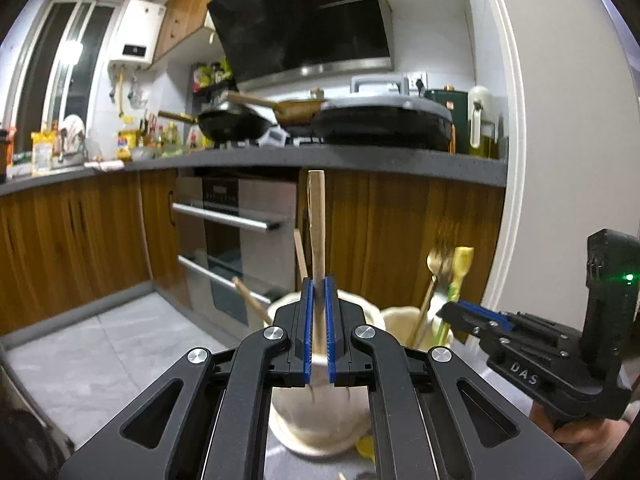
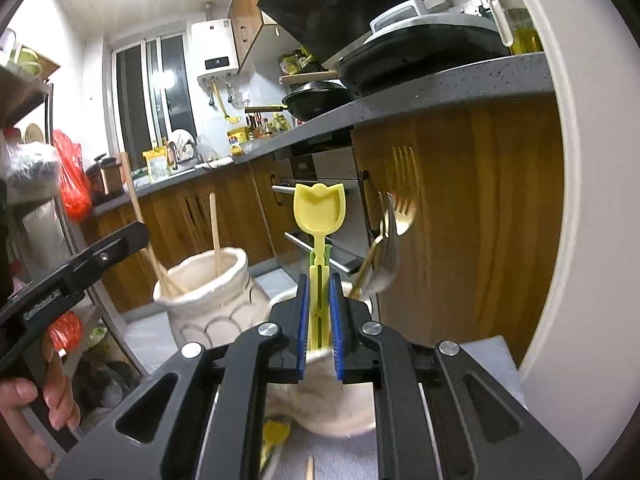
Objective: Organize utensils
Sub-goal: 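Open the left tool dropping the chopstick into the vase while right releases spoon into pot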
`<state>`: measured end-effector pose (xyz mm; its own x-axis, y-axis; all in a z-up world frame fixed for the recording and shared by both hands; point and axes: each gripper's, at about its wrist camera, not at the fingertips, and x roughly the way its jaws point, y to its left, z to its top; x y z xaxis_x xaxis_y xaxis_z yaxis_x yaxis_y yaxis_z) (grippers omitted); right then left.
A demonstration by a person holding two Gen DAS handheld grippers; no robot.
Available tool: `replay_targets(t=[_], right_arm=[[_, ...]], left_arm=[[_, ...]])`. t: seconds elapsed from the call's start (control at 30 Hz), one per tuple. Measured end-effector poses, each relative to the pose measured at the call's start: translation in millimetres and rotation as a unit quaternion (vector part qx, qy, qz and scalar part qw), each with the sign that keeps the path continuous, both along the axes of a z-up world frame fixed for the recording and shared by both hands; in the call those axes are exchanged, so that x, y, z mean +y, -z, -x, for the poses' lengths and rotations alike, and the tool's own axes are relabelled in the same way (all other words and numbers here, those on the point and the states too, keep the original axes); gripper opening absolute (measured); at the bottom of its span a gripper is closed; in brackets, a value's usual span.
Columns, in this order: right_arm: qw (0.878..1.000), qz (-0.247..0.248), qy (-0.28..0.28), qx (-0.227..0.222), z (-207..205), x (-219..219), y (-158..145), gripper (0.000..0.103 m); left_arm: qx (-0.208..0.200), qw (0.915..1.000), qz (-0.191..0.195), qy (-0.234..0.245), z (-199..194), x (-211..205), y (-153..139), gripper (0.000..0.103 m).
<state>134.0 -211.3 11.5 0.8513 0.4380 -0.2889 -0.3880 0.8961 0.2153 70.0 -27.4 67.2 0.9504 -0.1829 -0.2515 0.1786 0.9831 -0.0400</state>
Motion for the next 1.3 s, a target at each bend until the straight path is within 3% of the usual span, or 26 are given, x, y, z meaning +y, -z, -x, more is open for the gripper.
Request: replay_targets(t=[0.43, 0.5, 0.6, 0.77, 0.87, 0.93, 1.0, 1.03, 1.13, 1.3], right_arm=[[1.000, 0.008, 0.000, 0.020, -4, 0, 11, 0.011], [1.000, 0.007, 0.002, 0.021, -4, -1, 11, 0.019], [1.000, 0.004, 0.006, 0.017, -4, -4, 9, 0.023], [1.000, -0.006, 0.008, 0.015, 1, -9, 6, 0.038], [1.000, -0.012, 0.009, 0.017, 4, -15, 3, 0.055], [1.000, -0.014, 0.012, 0.019, 9, -20, 0, 0.065], [0.999, -0.021, 0.018, 0.026, 13, -27, -1, 0.091], [0.999, -0.024, 0.019, 0.031, 15, -30, 0, 0.095], [0.998, -0.024, 0.020, 0.051, 17, -38, 3, 0.098], [0.997, 0.000, 0.026, 0.068, 28, -44, 15, 0.098]], left_arm=[[0.014, 0.9999, -0.004, 0.001, 8, 0, 7, 0.008], [0.013, 0.9999, -0.003, 0.000, 10, 0, 7, 0.012], [0.014, 0.9999, -0.004, -0.002, 13, 2, 7, 0.013], [0.010, 0.9999, 0.005, 0.000, 23, 7, 5, 0.032], [0.009, 1.0000, 0.003, 0.000, 30, 8, 5, 0.043], [0.010, 0.9999, 0.004, -0.005, 35, 9, 7, 0.061], [0.012, 0.9998, 0.008, -0.015, 38, 12, 8, 0.077], [0.011, 0.9997, 0.009, -0.021, 40, 13, 8, 0.086], [0.008, 0.9992, 0.013, -0.036, 47, 18, 12, 0.095], [0.032, 0.9984, -0.003, -0.046, 51, 21, 25, 0.098]])
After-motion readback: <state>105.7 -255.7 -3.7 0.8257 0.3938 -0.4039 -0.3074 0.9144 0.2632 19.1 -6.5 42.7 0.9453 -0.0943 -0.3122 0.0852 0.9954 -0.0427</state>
